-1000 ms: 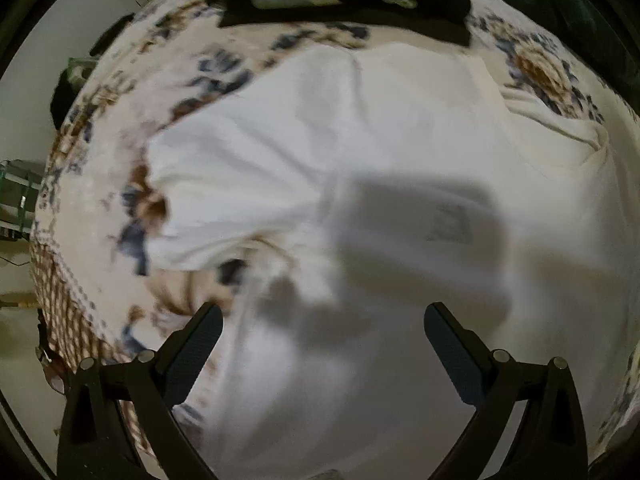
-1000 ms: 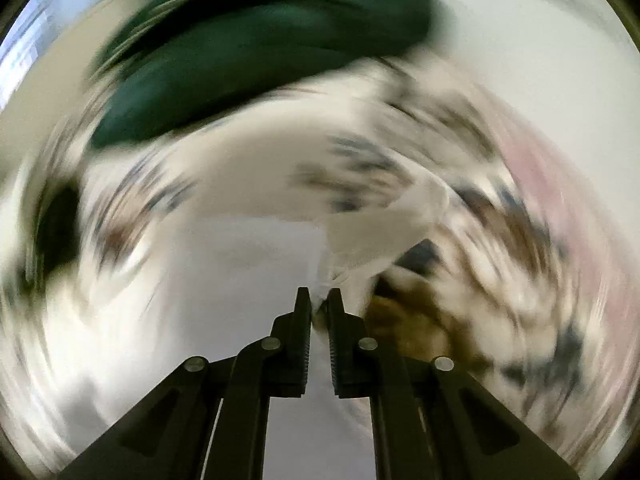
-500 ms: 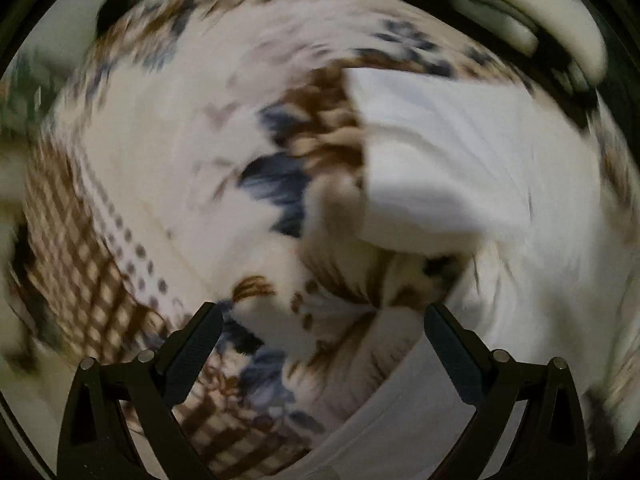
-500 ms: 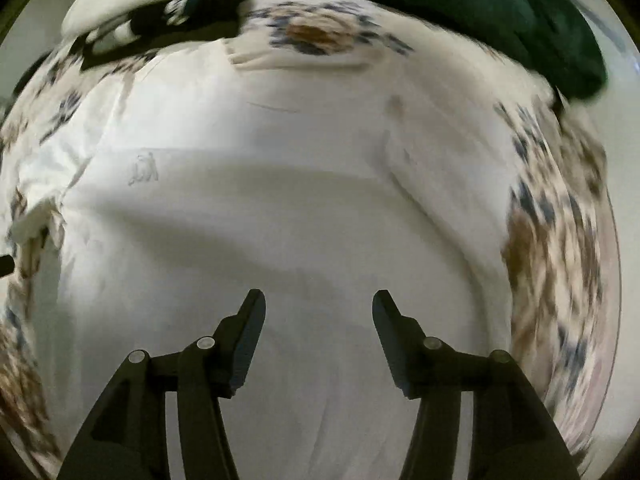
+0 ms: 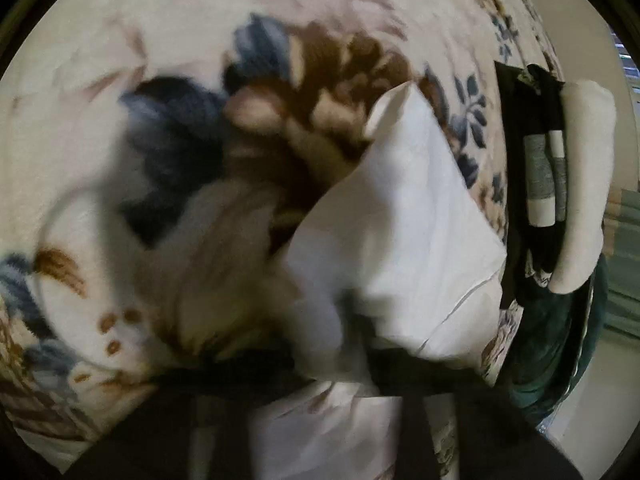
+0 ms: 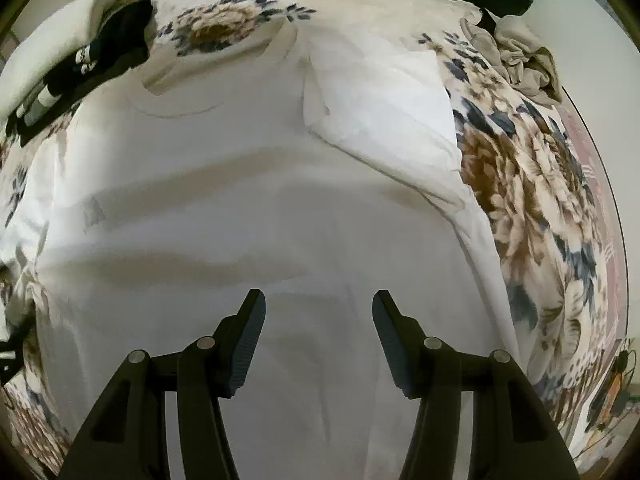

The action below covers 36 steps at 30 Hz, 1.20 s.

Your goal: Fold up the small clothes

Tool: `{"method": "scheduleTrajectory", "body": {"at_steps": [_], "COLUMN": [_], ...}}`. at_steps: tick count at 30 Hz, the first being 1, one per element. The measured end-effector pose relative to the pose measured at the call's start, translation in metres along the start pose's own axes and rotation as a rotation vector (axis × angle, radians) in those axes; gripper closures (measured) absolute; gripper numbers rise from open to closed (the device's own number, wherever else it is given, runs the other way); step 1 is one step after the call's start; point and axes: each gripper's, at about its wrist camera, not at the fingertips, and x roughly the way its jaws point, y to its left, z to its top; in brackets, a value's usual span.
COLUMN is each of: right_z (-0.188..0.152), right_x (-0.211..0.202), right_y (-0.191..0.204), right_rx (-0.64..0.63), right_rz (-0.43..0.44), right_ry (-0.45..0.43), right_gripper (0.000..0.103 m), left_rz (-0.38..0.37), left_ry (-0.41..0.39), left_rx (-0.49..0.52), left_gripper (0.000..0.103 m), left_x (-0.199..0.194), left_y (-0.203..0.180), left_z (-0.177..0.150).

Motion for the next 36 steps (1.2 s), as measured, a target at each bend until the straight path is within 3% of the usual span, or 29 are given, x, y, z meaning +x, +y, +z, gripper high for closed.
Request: {"method": "scheduleTrajectory", "body": {"at_steps": [2,5,8,10,12,14,17,18,19,23,28,31,36], "right_z": [0.001,0.001,0.0,-0.003,-0.006,-0.011,-0.016,-0.018,-0.018,-0.017,-0.005,0.008,0.036], "right_x": [-0.003,-0.006,-0.009,-0.01,-0.011,-0.01,-0.014,-0.016,-0.018,-0.029,-0.054,-0.071,-0.089], "right_y": [-0.001,-0.009,-0.022,-0.031,-0.04,-0.05,-0.062,-0.065,-0.067,-0.072,-0.077,-0.09,-0.132], "right_rx": [0.007,0.02,0.037,0.051,0.062,0.074,0.099,0.106,0.109,0.124,0.106,0.089,0.008], "right_rz": [-0.002,-0.011,-0.022,-0.029,-0.039,-0.053,-0.052,-0.046,-0.04,0.0,0.062,0.133,0.203], "right_ry": [-0.01,-0.02,-0.026,-0.026,-0.019,-0.003,0.01,0.009,0.009,0.02,0.036,0.061,0.113], "right_gripper": [0.045,0.045,0.045,0.045,0.045,0.045,0.045,0.045,0.045,0.045,0.045,0.04,0.04], "left_rz": [0.004,-0.002,-0.016,-0.045,-0.012,0.032,0.031,0.037,0.054,0.144,0.249,0.29,0.309], "left_ry": [-0.088,-0.218,-0.29,-0.22,-0.041,0.083,0.123,0.11,0.092,-0.019,-0.124,-0.133,-0.117], "left_rx": [0.077,0.335,0.713,0.91,1.083,1.192,1.214,1.213,1.209,1.181,1.154,1.144,1.136], "left_gripper": [0.1,0.101,0.101,0.099,0.095,0.088,0.046,0.017,0.007,0.007,0.007,0.007,0.007], "left_x": [-0.013,-0.034,-0.041,-0.026,0.012,0.035,0.02,0.01,0.004,-0.025,-0.037,-0.042,-0.043], "left_y": [-0.022,-0.072,-0.137,-0.157,-0.174,-0.174,-0.153,-0.147,-0.143,-0.114,-0.095,-0.085,-0.066], "left_z": [-0.004,-0.022,-0.075,-0.112,-0.158,-0.186,-0.197,-0.195,-0.189,-0.148,-0.134,-0.152,-0.22]}}
